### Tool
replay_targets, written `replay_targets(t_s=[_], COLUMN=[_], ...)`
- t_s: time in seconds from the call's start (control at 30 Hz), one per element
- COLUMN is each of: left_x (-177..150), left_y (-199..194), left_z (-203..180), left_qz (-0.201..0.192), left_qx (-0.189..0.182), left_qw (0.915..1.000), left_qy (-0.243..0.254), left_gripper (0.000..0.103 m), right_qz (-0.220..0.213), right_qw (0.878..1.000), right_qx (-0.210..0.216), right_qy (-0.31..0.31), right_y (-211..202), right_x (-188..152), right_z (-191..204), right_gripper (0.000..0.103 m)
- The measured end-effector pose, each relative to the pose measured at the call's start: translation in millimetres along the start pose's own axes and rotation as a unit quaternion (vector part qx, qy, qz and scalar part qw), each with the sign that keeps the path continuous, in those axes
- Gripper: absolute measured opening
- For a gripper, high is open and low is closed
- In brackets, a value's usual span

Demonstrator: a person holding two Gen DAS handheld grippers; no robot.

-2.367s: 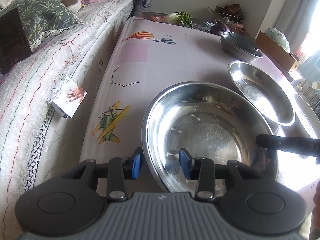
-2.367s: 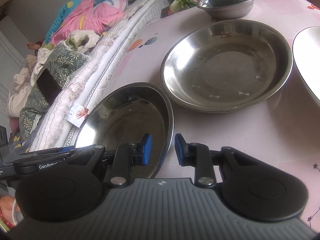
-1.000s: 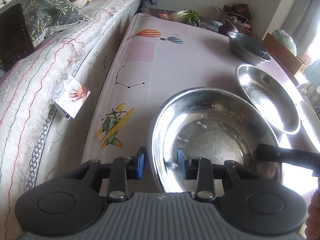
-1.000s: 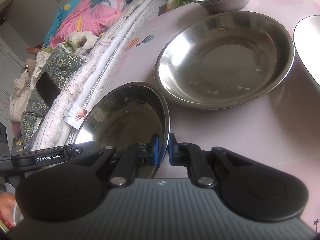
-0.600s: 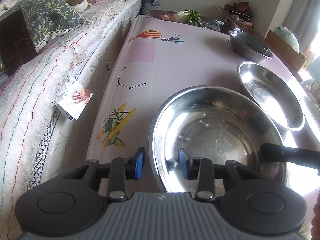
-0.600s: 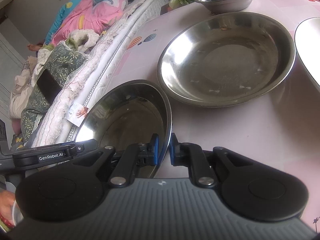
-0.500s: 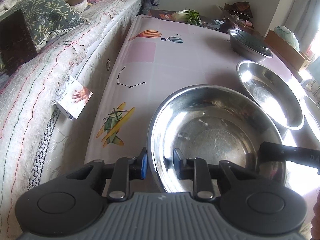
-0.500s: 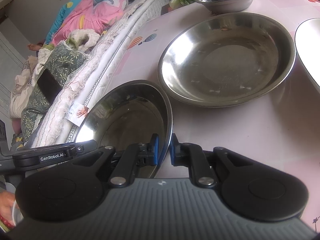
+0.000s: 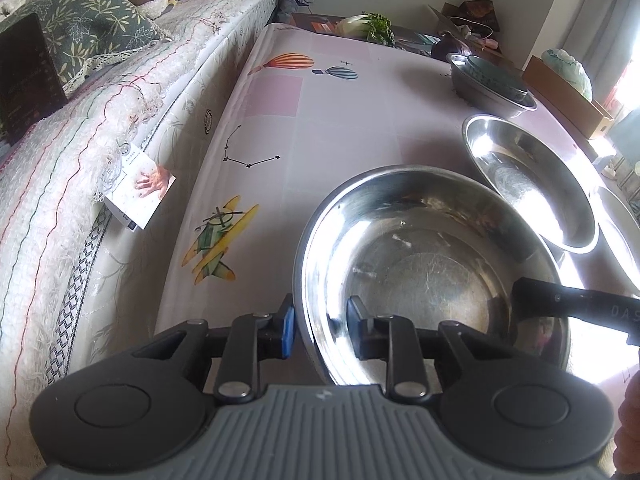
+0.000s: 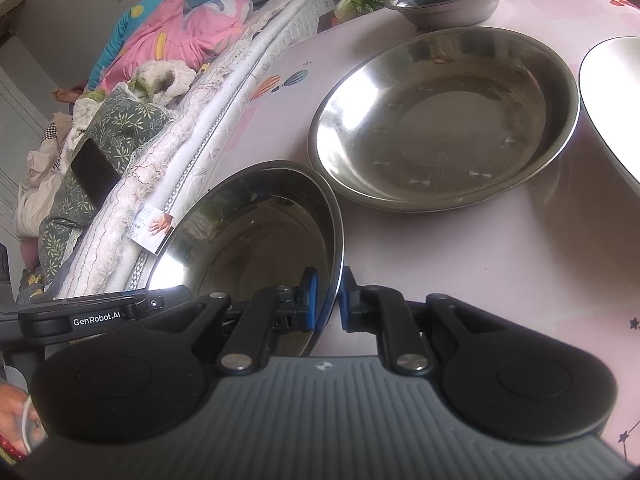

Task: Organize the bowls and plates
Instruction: 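Lift the steel basin off the table with both tools, then carry the steel basin with both tools toward the other steel plate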

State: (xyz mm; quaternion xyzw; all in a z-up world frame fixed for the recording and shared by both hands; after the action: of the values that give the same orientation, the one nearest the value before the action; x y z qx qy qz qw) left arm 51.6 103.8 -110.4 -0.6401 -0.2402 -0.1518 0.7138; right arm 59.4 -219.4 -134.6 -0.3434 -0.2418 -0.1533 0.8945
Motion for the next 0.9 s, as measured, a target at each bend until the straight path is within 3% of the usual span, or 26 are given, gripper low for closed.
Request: replay_targets(t_s=[0.23,0.9], left_x=[1.6,1.7], left_y=[0.9,-1.6], left_z=[-2.0,-1.5], left_qz=[-0.002,-0.001], left_qx=[0.001,0.002], left_qw=[1.0,1.0], left_qy=[0.004,0.0], left_gripper=[0.031,0.029], right_qz=[-0.001,-0.005], right_qw=[1.0,1.0], right_qx=[-0.003,0.002], right_qy=[-0.001,-0.007], right_y=[1.0,-0.8], right_x=[-0.1,2.1], right_z=[1.5,2.0], right_gripper=[0.011,0.012])
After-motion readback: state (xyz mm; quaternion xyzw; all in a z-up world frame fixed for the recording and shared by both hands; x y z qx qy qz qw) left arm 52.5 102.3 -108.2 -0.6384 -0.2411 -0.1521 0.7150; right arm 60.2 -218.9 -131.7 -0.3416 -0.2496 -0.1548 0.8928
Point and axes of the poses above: each gripper's, at about its wrist camera, not at the fingertips, and y roughly the way its jaws point, z to its left, x to its top, the point moved 4 cm from there along y, roughly the way its jaws point, and after that the axes turned 13 degrees about x, right-handed, at the moved point
